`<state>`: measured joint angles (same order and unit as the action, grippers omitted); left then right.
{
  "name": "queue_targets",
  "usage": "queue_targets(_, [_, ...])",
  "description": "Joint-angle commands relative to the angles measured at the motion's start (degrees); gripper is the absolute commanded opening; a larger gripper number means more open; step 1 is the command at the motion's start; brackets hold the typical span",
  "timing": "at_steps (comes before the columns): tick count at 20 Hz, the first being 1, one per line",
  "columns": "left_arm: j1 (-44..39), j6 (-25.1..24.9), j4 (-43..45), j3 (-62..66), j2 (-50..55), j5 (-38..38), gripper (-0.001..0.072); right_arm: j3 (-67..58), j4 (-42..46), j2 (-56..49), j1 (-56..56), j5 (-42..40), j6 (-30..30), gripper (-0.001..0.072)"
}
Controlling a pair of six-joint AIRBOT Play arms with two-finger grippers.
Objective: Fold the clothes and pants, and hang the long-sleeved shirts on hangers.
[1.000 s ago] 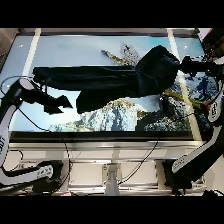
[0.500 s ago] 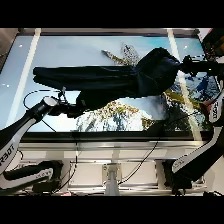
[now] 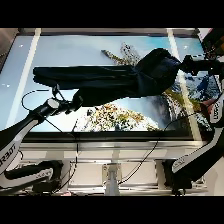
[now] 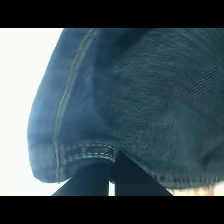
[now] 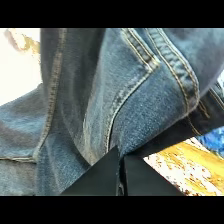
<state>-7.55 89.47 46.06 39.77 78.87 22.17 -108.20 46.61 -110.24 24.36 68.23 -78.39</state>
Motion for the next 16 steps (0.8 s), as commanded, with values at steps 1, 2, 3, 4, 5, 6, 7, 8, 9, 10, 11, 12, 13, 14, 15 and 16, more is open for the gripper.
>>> queue_targets(1, [2.9, 0.1, -1.2, 2.4, -2.4, -4.9, 0.0016, -0.2, 2.5, 3.3, 0.5, -0.7, 0.6, 0.0051])
queue_targets(2, [4.5, -0.4, -0.3, 3.8, -4.1, -4.9, 0.0016, -0.4, 4.5, 4.9, 0.8, -1.0, 0.7, 0.0050])
queue_targets(3, [6.2, -1.1, 0.9, 5.2, -6.2, -4.8, 0.0016, -0.7, 6.2, 6.6, 1.1, -1.4, 0.7, 0.0050])
queue_targets(4, [8.1, -1.4, 2.1, 6.9, -8.7, -4.8, 0.0016, -0.9, 7.8, 8.7, 1.3, -1.9, 0.7, 0.0050])
queue_targets(5, [9.8, -1.4, 3.1, 8.3, -11.2, -4.8, 0.0016, -1.0, 9.0, 10.7, 1.3, -2.2, 0.7, 0.0050])
queue_targets(6, [11.4, -1.4, 4.5, 9.7, -13.8, -4.6, 0.0016, -1.0, 10.3, 12.9, 1.3, -2.1, 0.7, 0.0050])
queue_targets(7, [12.7, -1.4, 5.8, 10.7, -16.0, -4.1, 0.0015, -1.0, 11.8, 14.8, 1.3, -1.4, 0.7, 0.0050])
queue_targets(8, [14.0, -1.4, 7.4, 11.4, -18.4, -3.3, 0.0015, -1.0, 13.8, 16.7, 1.3, -0.2, 0.5, 0.0050])
queue_targets(9, [15.3, -1.4, 8.9, 11.7, -20.5, -2.0, 0.0015, -1.0, 15.9, 18.4, 1.3, 1.5, 0.5, 0.0050])
queue_targets(10, [16.7, -1.4, 9.9, 11.7, -22.3, -0.2, 0.0014, -1.0, 18.3, 20.1, 1.3, 3.7, 0.5, 0.0050])
queue_targets(11, [18.3, -1.4, 10.6, 11.7, -23.8, 2.5, 0.0014, -1.0, 20.8, 21.7, 1.3, 6.6, 0.5, 0.0050])
queue_targets(12, [20.1, -1.4, 11.0, 11.7, -25.2, 6.4, 0.0014, -1.0, 23.1, 23.0, 1.3, 9.8, 0.5, 0.0050])
queue_targets(13, [22.0, -1.4, 11.0, 11.7, -26.2, 10.6, 0.0014, -1.0, 24.9, 24.3, 1.3, 13.9, 0.5, 0.0050])
queue_targets(14, [24.0, -1.4, 11.3, 11.7, -27.2, 15.2, 0.0014, -1.0, 26.1, 25.3, 1.3, 17.9, 0.6, 0.0050])
queue_targets(15, [25.9, -1.4, 12.2, 11.7, -28.1, 19.8, 0.0014, -0.9, 26.6, 26.1, 1.3, 21.9, 0.8, 0.0050])
queue_targets(16, [27.3, -1.4, 13.4, 11.7, -28.7, 24.0, 0.0014, -0.9, 26.7, 26.8, 1.3, 25.8, 1.1, 0.0050])
